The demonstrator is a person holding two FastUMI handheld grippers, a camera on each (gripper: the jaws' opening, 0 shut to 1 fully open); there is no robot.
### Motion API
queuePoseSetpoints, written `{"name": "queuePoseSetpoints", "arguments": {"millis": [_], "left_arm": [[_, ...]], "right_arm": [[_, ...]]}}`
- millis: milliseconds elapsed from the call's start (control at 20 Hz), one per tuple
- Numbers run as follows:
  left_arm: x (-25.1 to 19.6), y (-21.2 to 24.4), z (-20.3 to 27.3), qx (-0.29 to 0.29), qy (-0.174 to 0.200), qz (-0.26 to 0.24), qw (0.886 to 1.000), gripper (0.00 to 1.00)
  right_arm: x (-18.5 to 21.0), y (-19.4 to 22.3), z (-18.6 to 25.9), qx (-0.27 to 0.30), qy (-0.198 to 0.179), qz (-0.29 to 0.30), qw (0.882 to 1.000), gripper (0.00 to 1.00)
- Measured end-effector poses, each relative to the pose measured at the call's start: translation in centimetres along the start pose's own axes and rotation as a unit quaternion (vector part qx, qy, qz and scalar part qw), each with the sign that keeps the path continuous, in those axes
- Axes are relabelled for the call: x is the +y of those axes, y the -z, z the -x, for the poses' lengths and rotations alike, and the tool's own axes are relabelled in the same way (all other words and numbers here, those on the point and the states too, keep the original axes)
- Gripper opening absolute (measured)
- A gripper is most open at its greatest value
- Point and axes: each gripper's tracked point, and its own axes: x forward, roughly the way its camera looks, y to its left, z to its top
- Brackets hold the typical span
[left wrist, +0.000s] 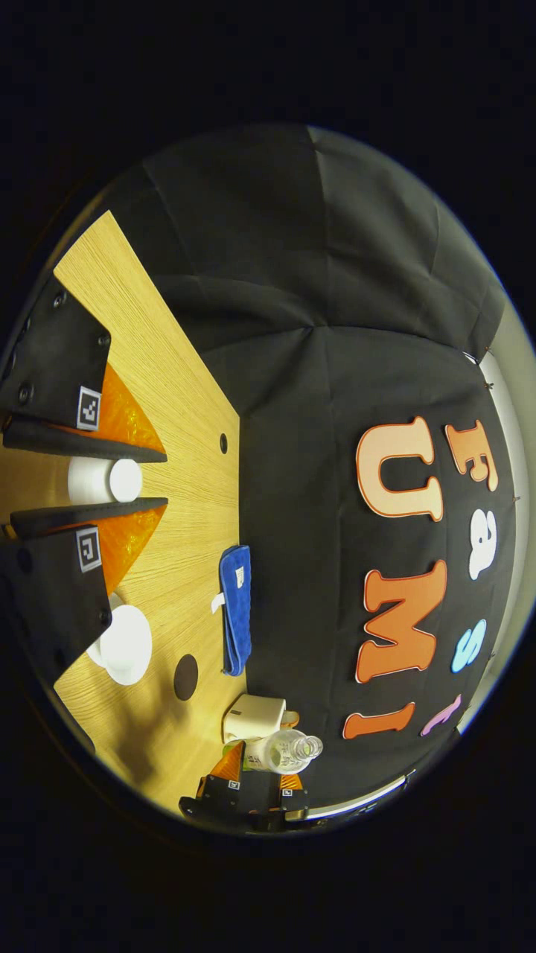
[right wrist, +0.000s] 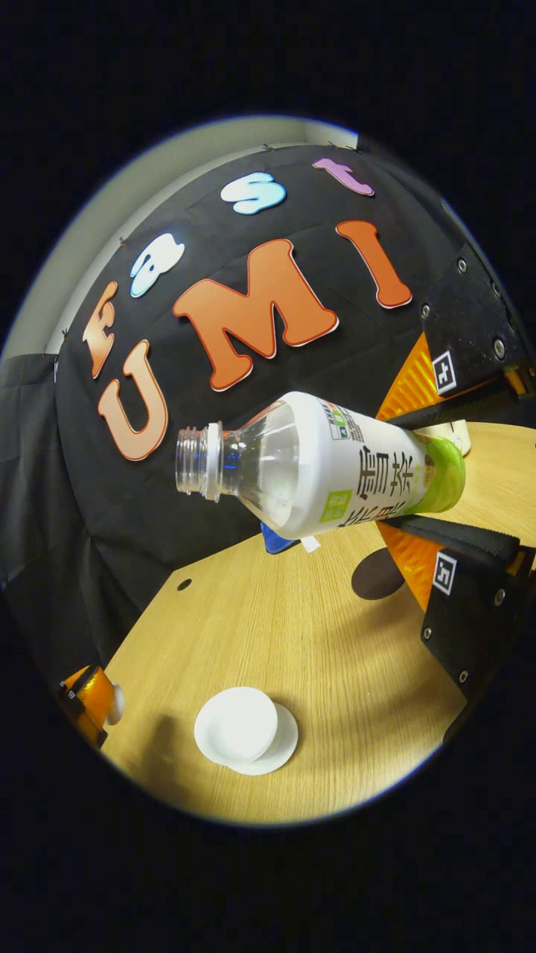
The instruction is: Open the teacup lid with one hand, grasp the water bottle and pour water into the teacup with the other hand; after pouring, place the water bottle on the coaster and then close the teacup lid.
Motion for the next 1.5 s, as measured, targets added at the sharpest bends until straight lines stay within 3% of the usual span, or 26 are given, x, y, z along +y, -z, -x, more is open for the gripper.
{"name": "queuePoseSetpoints", "arguments": {"millis": [300,700,900,1100,1500], "left_arm": [[1.2,0.3,0.0,0.003,-0.009,-0.003,1.0,0.33],[2.5,1.6,-0.3,0.015,-0.019,-0.005,1.0,0.33],[2.9,2.1,-0.3,0.017,-0.019,-0.003,1.0,0.33],[3.3,2.9,-0.4,0.024,-0.021,0.001,0.999,0.33],[4.3,3.5,-0.3,0.031,-0.027,0.0,0.999,0.33]], "right_arm": [[0.2,-0.8,-0.6,-0.01,0.018,0.084,0.996,0.62],[3.1,-1.9,-1.7,-0.025,0.006,0.162,0.986,0.62],[4.1,-2.6,-1.9,-0.035,0.007,0.213,0.976,0.62],[4.7,-3.6,-2.5,-0.048,0.023,0.283,0.958,0.62],[5.6,-5.0,-2.1,-0.071,0.034,0.35,0.933,0.62]]}}
